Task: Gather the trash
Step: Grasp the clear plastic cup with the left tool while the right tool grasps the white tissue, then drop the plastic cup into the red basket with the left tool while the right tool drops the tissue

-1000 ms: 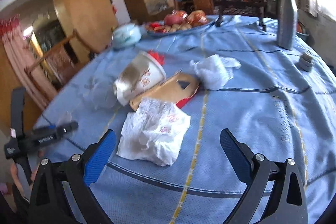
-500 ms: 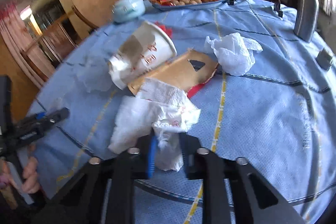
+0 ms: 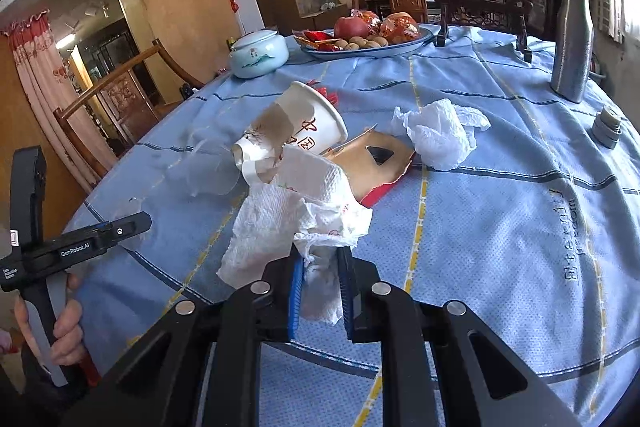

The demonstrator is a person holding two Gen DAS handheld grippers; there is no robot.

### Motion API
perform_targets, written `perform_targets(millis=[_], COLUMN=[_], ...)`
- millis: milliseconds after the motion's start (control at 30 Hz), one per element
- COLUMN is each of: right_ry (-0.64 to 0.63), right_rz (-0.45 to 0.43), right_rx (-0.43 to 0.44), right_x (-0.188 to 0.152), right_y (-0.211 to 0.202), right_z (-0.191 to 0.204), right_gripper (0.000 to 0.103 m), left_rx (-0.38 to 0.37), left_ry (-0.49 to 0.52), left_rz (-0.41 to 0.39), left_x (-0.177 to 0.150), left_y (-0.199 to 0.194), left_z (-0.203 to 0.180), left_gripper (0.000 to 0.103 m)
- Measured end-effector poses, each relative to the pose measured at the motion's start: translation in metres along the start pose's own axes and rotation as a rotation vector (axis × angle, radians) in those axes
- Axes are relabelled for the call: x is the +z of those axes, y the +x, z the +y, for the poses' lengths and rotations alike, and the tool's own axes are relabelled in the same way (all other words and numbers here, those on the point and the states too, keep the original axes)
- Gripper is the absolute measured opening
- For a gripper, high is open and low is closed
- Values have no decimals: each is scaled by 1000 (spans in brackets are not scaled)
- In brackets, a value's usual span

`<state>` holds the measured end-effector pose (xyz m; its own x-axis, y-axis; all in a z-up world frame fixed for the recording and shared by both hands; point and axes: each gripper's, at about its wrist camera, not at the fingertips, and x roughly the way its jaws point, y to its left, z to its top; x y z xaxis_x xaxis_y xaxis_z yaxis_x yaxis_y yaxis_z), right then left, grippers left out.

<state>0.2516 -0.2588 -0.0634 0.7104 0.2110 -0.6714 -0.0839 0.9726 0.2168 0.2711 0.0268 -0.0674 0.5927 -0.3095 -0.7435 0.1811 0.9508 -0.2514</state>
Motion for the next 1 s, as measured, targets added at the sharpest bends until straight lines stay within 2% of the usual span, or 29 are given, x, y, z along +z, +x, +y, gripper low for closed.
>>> perform_targets(millis=[167,367,533,800,1000], right_ry=[5,8,0,-25,-44], right_rz=[-14,-71,-109,-142,-130], right_rx=[15,46,68,102,104], right_x=[0,-3,-3,-3,-3], right_y=[-2,-13,-20,-28,-26], right_z=[-1,-4,-4,0,4], right_gripper=[17,17,17,18,18], left_rx=[9,63,117,265,400], left_ry=[-1,23,-8,-153,-296], left_rz=[-29,-104,-148,-187,-177], left_x=[0,-4,-13,-44,-91], left_y=[-17,-54,-85,-144,-180], left_z=[-3,-9,2,56,110], left_gripper=[54,54,54,54,54])
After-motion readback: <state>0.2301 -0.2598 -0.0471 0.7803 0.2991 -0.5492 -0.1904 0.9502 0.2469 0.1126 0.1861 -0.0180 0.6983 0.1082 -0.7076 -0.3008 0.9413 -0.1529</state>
